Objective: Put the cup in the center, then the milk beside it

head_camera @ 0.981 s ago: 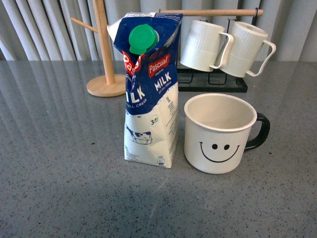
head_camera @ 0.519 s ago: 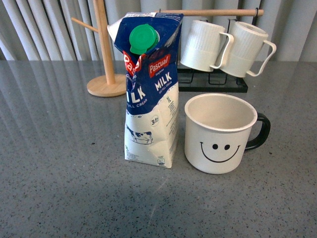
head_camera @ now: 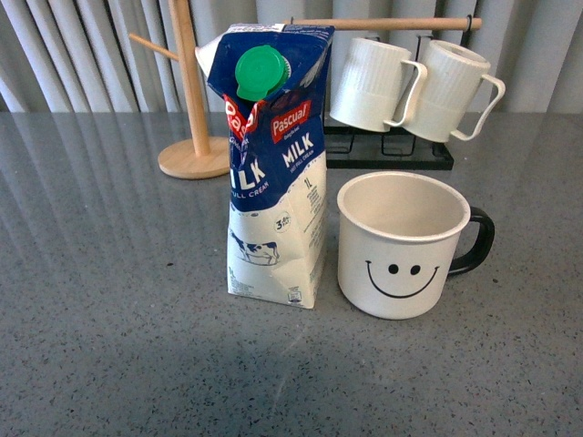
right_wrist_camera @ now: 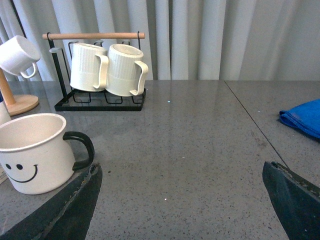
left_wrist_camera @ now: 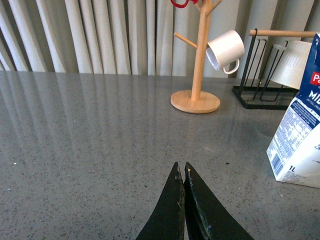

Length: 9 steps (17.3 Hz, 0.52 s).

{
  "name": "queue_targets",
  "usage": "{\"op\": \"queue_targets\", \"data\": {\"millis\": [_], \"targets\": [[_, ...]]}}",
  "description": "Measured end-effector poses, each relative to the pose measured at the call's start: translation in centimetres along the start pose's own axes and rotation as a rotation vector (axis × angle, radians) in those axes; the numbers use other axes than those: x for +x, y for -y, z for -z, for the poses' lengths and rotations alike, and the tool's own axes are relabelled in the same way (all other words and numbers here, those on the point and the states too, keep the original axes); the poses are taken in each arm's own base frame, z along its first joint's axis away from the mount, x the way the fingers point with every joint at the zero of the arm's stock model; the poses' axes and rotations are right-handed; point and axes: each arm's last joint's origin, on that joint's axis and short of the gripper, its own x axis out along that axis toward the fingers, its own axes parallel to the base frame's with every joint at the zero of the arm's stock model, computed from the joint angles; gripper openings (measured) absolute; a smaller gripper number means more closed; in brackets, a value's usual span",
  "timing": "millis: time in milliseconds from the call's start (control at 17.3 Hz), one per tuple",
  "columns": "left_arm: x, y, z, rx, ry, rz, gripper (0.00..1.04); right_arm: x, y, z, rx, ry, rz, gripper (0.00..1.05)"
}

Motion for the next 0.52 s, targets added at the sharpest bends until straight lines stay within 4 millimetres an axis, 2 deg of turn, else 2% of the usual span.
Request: {"op": "queue_targets", "data": {"millis": [404, 462, 519], "targets": [[0.00, 0.01, -0.06, -0.001, 0.006, 0.002, 0.04, 0.00, 0.00, 0.00, 0.000, 0.000, 0.000, 0.98], [0.00, 0.01, -0.05, 0.000, 0.005, 0.002, 0.11, 0.00, 0.00, 0.00, 0.000, 0.000, 0.000, 0.98], [0.00, 0.01, -0.06, 0.000, 0.006, 0.002, 0.23, 0.00, 0.00, 0.00, 0.000, 0.000, 0.000, 0.98]]}}
